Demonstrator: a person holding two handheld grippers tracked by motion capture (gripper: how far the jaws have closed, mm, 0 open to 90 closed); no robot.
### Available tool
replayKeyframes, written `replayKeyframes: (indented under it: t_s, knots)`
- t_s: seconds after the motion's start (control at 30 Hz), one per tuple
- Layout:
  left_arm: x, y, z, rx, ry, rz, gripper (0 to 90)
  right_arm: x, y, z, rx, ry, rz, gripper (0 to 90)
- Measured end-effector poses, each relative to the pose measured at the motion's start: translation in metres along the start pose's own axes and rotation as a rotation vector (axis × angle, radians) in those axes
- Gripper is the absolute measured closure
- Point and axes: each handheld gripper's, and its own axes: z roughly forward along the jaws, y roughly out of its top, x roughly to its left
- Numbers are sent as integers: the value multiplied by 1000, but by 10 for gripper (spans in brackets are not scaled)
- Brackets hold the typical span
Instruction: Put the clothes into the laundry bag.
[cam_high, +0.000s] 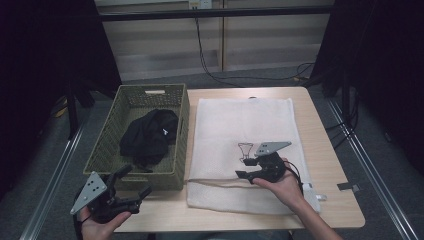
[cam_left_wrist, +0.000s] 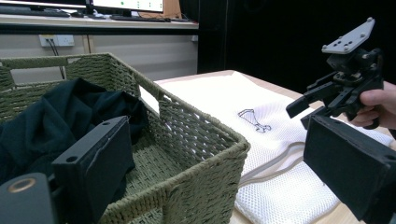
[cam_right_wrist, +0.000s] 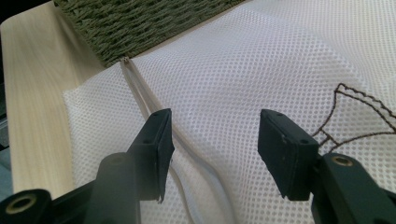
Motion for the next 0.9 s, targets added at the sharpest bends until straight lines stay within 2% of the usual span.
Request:
replayKeyframes:
  t_s: [0.2, 0.27, 0.33, 0.5, 0.57, 0.6, 0.67, 0.9]
  knots:
    - [-1, -1, 0, 2, 3, -13, 82, -3, -7, 14, 25, 20, 9, 464]
    - [0, -1, 0, 8, -4, -7, 82, -4, -10, 17, 41, 7, -1, 453]
    - [0, -1, 1, 5, -7, -12, 82, -7, -12, 19, 49, 12, 15, 449]
    - [1, 0, 1, 8, -8, -7, 82, -9, -18, 28, 98, 20, -8, 462]
    - [1, 0, 1, 14, -3, -3, 82, -9, -19, 28, 102, 23, -10, 472]
    - [0, 0, 2, 10, -4, -6, 82, -8, -20, 29, 111, 17, -33, 495]
    - [1, 0, 2, 9, -11, -4, 82, -8, -21, 30, 117, 3, -37, 505]
    - [1, 0, 1, 8, -7, 0, 82, -12, -30, 29, 143, 6, -36, 508]
